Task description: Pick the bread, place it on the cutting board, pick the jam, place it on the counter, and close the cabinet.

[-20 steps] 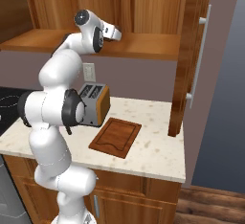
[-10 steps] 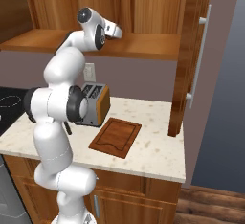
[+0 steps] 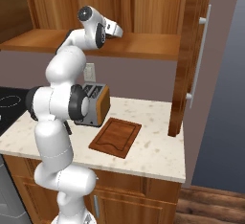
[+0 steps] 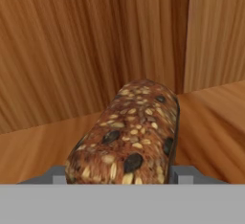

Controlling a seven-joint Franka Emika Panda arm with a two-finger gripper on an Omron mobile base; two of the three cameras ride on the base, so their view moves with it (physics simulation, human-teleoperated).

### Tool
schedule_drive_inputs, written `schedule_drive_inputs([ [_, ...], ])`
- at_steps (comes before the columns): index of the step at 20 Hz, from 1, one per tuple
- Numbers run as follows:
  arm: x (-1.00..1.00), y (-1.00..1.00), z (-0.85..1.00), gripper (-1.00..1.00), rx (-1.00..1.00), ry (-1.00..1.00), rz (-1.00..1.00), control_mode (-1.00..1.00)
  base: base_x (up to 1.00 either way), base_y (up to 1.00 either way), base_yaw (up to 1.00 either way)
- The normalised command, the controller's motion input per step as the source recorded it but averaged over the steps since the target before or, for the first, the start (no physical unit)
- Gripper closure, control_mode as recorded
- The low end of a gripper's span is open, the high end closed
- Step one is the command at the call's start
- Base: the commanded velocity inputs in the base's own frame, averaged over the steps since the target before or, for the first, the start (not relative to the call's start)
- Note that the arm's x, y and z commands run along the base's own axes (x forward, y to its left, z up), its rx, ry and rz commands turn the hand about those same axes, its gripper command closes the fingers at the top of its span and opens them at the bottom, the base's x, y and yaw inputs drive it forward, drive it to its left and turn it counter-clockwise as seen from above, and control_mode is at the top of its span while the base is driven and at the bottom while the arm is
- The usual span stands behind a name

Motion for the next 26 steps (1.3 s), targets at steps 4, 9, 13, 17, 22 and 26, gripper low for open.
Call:
schedule_drive_inputs([
  [4,0.0,-0.02,-0.08,1.0,0.0,0.0,0.0,-1.0,0.0,0.0,0.0],
  [9,0.0,-0.02,-0.11,1.0,0.0,0.0,0.0,-1.0,0.0,0.0,0.0],
  [13,-0.14,-0.01,-0.13,1.0,0.0,0.0,0.0,-1.0,0.0,0.0,0.0],
  [17,-0.33,-0.04,-0.1,1.0,0.0,0.0,0.0,-1.0,0.0,0.0,0.0],
  [22,-0.46,-0.05,-0.03,1.0,0.0,0.0,0.01,-1.0,0.0,0.0,0.0],
  [26,-0.52,-0.03,-0.03,1.0,0.0,0.0,0.02,-1.0,0.0,0.0,0.0],
])
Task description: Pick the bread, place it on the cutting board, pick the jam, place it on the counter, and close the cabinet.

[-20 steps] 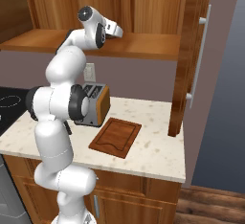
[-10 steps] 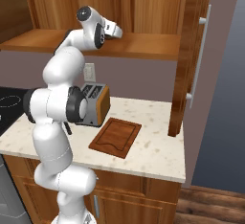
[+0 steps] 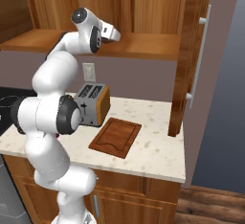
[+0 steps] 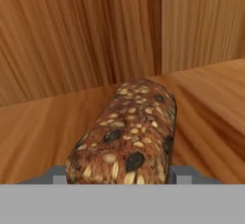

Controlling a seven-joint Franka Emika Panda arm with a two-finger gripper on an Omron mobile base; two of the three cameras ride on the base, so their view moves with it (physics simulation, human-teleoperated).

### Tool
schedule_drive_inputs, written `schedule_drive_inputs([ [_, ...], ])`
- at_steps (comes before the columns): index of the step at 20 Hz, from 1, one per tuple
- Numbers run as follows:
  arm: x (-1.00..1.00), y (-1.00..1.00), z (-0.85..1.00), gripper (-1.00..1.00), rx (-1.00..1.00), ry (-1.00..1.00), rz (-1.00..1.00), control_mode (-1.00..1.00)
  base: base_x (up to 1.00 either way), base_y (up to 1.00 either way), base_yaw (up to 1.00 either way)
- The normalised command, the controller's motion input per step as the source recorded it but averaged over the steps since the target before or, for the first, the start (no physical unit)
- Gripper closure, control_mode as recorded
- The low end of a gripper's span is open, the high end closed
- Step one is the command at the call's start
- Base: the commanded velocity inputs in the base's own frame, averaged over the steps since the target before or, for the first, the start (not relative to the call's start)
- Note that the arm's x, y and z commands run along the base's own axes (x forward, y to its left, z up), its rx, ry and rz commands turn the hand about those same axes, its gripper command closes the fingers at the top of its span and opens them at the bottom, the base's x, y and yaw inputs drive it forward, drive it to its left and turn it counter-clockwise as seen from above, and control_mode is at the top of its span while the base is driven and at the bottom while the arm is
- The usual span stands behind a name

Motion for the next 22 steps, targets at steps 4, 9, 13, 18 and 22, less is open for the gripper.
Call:
schedule_drive_inputs([
  [4,-0.52,-0.02,-0.01,1.0,0.0,0.0,0.02,-1.0,0.0,0.0,0.0],
  [9,-0.55,-0.04,0.0,1.0,0.0,0.0,0.03,-1.0,0.0,0.0,0.0],
  [13,-0.53,-0.01,0.0,1.0,0.0,0.0,0.03,-1.0,0.0,0.0,0.0],
  [18,-0.5,0.0,0.0,1.0,0.0,0.01,0.03,-1.0,0.0,0.0,0.0],
  [22,-0.53,0.0,0.0,1.0,0.0,0.0,0.03,-1.0,0.0,0.0,0.0],
])
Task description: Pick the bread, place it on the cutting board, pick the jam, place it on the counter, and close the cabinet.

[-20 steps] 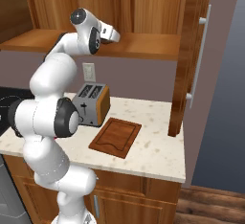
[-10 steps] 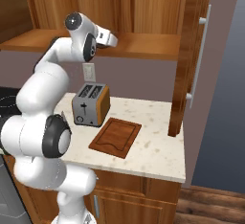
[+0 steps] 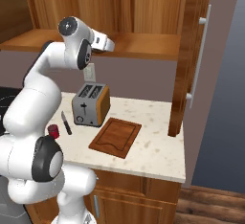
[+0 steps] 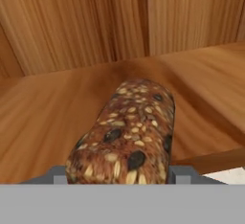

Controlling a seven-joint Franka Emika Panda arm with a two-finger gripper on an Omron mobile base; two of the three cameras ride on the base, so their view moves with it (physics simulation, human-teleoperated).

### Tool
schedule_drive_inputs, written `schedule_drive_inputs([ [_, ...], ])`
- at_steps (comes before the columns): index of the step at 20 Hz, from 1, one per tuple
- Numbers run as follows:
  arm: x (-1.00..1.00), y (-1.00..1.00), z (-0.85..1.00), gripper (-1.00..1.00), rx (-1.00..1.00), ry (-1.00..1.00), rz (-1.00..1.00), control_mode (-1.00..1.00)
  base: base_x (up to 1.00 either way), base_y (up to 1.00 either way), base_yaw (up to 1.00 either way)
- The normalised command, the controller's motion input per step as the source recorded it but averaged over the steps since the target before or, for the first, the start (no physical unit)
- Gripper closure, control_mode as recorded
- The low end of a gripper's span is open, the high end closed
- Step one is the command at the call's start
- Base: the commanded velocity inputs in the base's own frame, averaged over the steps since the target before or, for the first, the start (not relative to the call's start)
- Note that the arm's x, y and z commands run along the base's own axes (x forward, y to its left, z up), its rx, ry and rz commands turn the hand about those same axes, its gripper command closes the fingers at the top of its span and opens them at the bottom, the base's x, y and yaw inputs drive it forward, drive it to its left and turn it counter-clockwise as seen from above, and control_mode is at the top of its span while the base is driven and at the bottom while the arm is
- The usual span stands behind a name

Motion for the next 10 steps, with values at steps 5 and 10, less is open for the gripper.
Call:
schedule_drive_inputs([
  [5,-0.55,0.0,0.0,1.0,0.0,0.0,0.02,-1.0,0.0,0.0,0.0],
  [10,-0.56,0.0,0.0,1.0,0.0,0.0,0.02,-1.0,0.0,0.0,0.0],
])
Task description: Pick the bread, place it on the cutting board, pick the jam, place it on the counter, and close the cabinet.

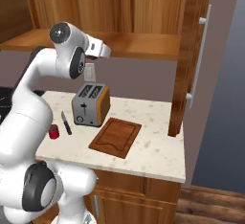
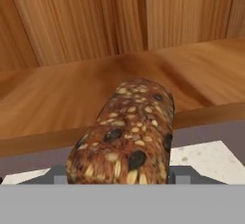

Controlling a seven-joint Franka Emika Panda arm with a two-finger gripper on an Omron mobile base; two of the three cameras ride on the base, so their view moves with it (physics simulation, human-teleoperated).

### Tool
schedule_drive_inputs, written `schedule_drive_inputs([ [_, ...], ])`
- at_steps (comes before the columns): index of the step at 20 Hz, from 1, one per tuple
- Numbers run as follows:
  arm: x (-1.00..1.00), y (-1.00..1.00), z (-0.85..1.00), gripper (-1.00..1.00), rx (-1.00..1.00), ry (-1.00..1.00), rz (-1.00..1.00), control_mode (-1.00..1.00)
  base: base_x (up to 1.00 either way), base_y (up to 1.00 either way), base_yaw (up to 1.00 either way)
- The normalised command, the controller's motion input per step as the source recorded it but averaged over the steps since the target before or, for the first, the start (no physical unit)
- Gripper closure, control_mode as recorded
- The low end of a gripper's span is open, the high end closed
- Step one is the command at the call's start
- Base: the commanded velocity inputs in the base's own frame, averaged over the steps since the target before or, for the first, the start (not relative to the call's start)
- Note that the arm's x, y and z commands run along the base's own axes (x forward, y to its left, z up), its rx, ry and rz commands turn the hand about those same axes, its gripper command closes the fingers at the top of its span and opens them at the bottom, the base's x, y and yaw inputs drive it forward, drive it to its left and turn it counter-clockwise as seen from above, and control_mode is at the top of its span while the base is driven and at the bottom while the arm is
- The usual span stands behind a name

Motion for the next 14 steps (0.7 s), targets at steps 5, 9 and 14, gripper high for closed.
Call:
schedule_drive_inputs([
  [5,-0.58,0.0,0.0,1.0,0.0,0.0,0.02,-1.0,0.0,0.0,0.0],
  [9,-0.56,0.0,0.0,1.0,0.0,0.01,0.02,-1.0,0.0,0.0,0.0],
  [14,-0.58,0.0,-0.02,1.0,0.0,0.02,0.02,-1.0,0.0,0.0,0.0],
])
